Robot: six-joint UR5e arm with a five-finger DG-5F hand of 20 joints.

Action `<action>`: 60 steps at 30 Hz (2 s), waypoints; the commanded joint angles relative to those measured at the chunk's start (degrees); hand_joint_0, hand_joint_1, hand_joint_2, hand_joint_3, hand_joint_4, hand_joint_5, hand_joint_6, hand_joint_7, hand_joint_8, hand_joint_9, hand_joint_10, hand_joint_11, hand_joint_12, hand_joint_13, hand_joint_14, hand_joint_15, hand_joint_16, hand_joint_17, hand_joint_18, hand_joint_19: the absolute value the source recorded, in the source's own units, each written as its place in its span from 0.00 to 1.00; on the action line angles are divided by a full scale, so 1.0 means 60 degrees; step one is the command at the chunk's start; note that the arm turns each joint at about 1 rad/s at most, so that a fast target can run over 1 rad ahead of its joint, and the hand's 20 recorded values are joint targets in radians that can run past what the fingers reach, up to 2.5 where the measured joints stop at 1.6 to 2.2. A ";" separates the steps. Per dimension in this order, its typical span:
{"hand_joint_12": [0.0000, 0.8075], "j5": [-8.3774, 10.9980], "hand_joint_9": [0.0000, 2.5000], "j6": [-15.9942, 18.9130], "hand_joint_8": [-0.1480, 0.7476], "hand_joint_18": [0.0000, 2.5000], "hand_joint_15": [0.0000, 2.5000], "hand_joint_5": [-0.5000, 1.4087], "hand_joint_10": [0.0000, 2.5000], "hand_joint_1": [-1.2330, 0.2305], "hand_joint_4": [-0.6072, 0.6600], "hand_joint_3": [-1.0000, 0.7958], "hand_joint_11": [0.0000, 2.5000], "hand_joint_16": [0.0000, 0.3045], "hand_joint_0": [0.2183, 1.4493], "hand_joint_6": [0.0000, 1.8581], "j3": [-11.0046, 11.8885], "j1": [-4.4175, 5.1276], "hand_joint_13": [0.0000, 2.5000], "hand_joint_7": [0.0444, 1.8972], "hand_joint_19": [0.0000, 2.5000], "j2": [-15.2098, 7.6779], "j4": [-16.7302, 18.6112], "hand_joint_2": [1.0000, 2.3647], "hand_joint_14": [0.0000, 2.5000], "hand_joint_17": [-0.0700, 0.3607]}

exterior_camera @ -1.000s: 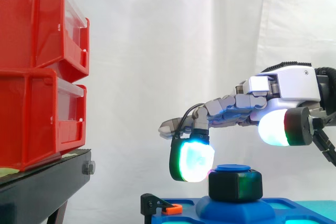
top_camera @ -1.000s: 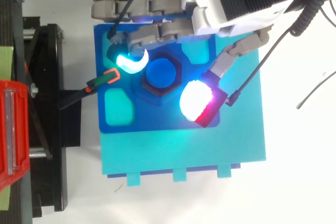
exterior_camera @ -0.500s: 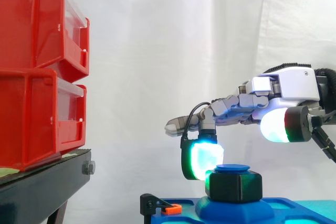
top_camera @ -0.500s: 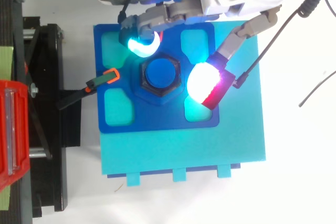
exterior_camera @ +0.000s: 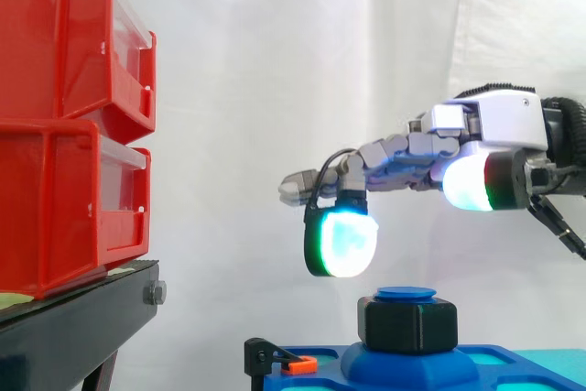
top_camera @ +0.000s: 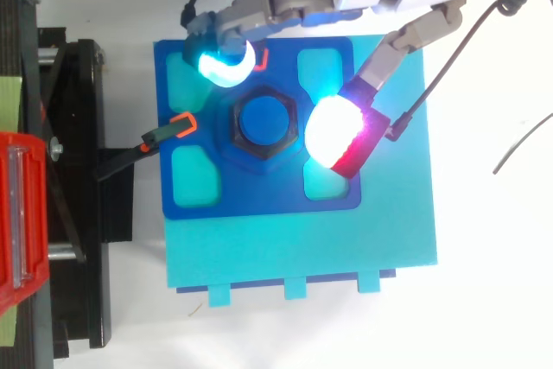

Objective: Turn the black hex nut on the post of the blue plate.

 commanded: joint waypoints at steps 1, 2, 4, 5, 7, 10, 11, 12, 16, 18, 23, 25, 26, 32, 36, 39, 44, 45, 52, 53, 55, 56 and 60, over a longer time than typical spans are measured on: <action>0.45 0.0037 0.05 0.0003 0.43 0.00 0.01 0.14 0.00 0.67 0.63 0.28 0.01 0.19 0.19 0.27 0.0247 0.0100 0.04 0.51 0.03 -0.0003 -0.0300 0.00 0.00 0.46; 0.45 0.0096 0.05 0.0003 0.43 0.00 0.01 0.14 0.00 0.67 0.63 0.28 0.01 0.19 0.19 0.27 0.0291 0.0144 0.03 0.49 0.03 -0.0003 -0.0388 0.00 0.00 0.46; 0.46 0.0286 0.06 0.0003 0.43 0.00 0.00 0.14 0.00 0.64 0.62 0.28 0.00 0.19 0.19 0.27 0.0291 0.0232 0.04 0.41 0.02 -0.0003 -0.0490 0.00 0.00 0.47; 0.45 0.0550 0.04 0.0003 0.41 0.00 0.00 0.14 0.00 0.65 0.62 0.28 0.00 0.19 0.19 0.27 0.0291 0.0334 0.03 0.39 0.03 -0.0003 -0.0505 0.00 0.00 0.47; 0.46 0.0667 0.04 -0.0011 0.40 0.00 0.00 0.15 0.00 0.65 0.62 0.28 0.00 0.19 0.19 0.27 0.0277 0.0407 0.03 0.36 0.03 -0.0003 -0.0505 0.00 0.00 0.47; 0.45 0.0711 0.03 -0.0026 0.40 0.00 0.00 0.15 0.00 0.64 0.62 0.28 0.00 0.19 0.19 0.27 0.0277 0.0524 0.02 0.34 0.02 0.0011 -0.0505 0.00 0.00 0.47; 0.45 0.0711 0.03 -0.0026 0.39 0.00 0.00 0.15 0.00 0.64 0.62 0.28 0.00 0.20 0.19 0.27 0.0291 0.0554 0.02 0.33 0.03 -0.0003 -0.0505 0.00 0.00 0.47; 0.45 0.0711 0.03 -0.0055 0.39 0.00 0.00 0.14 0.00 0.64 0.62 0.28 0.00 0.20 0.19 0.27 0.0277 0.0583 0.02 0.33 0.02 -0.0003 -0.0505 0.00 0.00 0.47; 0.45 0.0696 0.02 -0.0348 0.39 0.00 0.00 0.14 0.00 0.63 0.62 0.28 0.00 0.20 0.19 0.27 0.0277 0.0627 0.01 0.33 0.02 0.0026 -0.0666 0.00 0.00 0.47; 0.44 0.0711 0.02 -0.0729 0.39 0.00 0.00 0.14 0.00 0.63 0.61 0.28 0.00 0.20 0.19 0.27 0.0291 0.0656 0.01 0.33 0.02 0.0187 -0.1325 0.00 0.00 0.48; 0.44 0.0843 0.02 -0.0890 0.39 0.00 0.00 0.14 0.00 0.63 0.61 0.28 0.00 0.20 0.19 0.27 0.0291 0.0671 0.01 0.33 0.03 0.0363 -0.1706 0.00 0.00 0.48; 0.45 0.0872 0.02 -0.0919 0.39 0.00 0.00 0.14 0.00 0.61 0.60 0.28 0.00 0.20 0.18 0.27 0.0277 0.0686 0.01 0.34 0.03 0.0407 -0.1838 0.00 0.00 0.48; 0.45 0.0887 0.02 -0.0876 0.40 0.00 0.00 0.13 0.00 0.59 0.59 0.28 0.00 0.20 0.18 0.27 0.0291 0.0686 0.01 0.37 0.02 0.0392 -0.1853 0.00 0.00 0.48; 0.48 0.0872 0.02 -0.0641 0.42 0.00 0.00 0.12 0.00 0.48 0.60 0.28 0.00 0.21 0.15 0.27 0.0277 0.0686 0.02 0.41 0.02 0.0378 -0.1589 0.00 0.00 0.50; 0.48 0.0931 0.02 -0.0246 0.42 0.00 0.00 0.12 0.00 0.40 0.60 0.28 0.00 0.21 0.15 0.27 0.0277 0.0759 0.03 0.42 0.02 0.0363 -0.1237 0.00 0.00 0.50; 0.48 0.1209 0.03 0.0135 0.42 0.00 0.00 0.12 0.00 0.39 0.60 0.28 0.00 0.21 0.15 0.27 0.0116 0.0891 0.03 0.42 0.02 0.0363 -0.0695 0.00 0.00 0.50; 0.48 0.1575 0.03 0.0121 0.42 0.00 0.00 0.12 0.00 0.37 0.60 0.28 0.00 0.21 0.15 0.27 -0.0280 0.1110 0.04 0.43 0.02 0.0363 -0.0227 0.00 0.00 0.50; 0.48 0.1605 0.03 0.0106 0.42 0.00 0.00 0.12 0.00 0.37 0.60 0.28 0.00 0.21 0.15 0.27 -0.0324 0.1125 0.04 0.43 0.01 0.0363 -0.0168 0.00 0.00 0.49; 0.45 0.2117 0.03 0.0018 0.39 0.00 0.01 0.11 0.00 0.33 0.56 0.28 0.01 0.19 0.18 0.27 -0.0617 0.1403 0.04 0.42 0.02 0.0363 0.0008 0.00 0.00 0.47; 0.45 0.2117 0.03 -0.0011 0.39 0.00 0.01 0.11 0.00 0.33 0.56 0.28 0.01 0.19 0.19 0.27 -0.0617 0.1433 0.04 0.43 0.02 0.0363 0.0008 0.00 0.00 0.47; 0.44 0.2264 0.03 -0.0158 0.39 0.00 0.01 0.11 0.00 0.32 0.56 0.28 0.01 0.19 0.19 0.27 -0.0631 0.1506 0.04 0.42 0.02 0.0363 -0.0036 0.00 0.00 0.46; 0.44 0.2381 0.03 -0.0246 0.39 0.00 0.01 0.11 0.00 0.32 0.56 0.28 0.01 0.19 0.20 0.27 -0.0631 0.1521 0.04 0.43 0.02 0.0363 -0.0065 0.00 0.00 0.46; 0.43 0.2498 0.04 -0.0407 0.39 0.00 0.00 0.11 0.00 0.28 0.56 0.28 0.00 0.18 0.22 0.27 -0.0631 0.1565 0.06 0.42 0.01 0.0363 -0.0197 0.00 0.00 0.45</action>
